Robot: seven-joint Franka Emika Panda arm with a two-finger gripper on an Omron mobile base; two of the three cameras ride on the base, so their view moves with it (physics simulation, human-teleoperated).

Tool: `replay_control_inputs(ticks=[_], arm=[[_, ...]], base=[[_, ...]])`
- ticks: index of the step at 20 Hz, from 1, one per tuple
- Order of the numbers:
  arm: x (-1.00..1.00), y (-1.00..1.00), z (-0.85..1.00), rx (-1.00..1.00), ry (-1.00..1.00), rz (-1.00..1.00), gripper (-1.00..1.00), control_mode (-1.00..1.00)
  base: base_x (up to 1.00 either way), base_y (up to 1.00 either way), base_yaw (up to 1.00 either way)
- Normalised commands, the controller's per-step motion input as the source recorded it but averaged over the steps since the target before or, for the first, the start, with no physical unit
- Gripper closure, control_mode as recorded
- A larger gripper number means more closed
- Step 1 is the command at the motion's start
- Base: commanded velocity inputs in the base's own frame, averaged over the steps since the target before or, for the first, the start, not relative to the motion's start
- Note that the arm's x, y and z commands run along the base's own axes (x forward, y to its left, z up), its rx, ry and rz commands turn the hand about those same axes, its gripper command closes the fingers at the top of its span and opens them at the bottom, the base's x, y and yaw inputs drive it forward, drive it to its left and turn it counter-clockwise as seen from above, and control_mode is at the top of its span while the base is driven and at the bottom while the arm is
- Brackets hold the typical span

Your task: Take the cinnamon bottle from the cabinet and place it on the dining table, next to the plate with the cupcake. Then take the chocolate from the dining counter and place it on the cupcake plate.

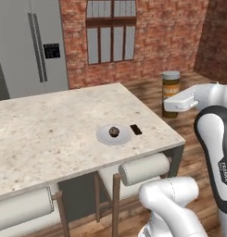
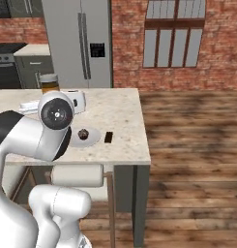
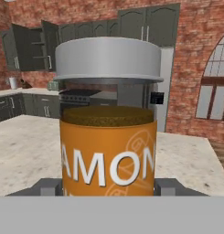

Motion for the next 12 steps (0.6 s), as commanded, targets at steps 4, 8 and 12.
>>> replay_control_inputs(ticks=[4, 8, 12], arm=[[0.0, 0.0, 0.0, 0.0, 0.0, 0.0, 1.0, 1.0], [0.0, 0.0, 0.0, 0.0, 0.0, 0.0, 1.0, 1.0], [0.0, 0.0, 0.0, 0.0, 0.0, 0.0, 1.0, 1.0]], base=[[0.69, -0.04, 0.17], [0.72, 0.0, 0.04], [0.77, 0.0, 0.05]])
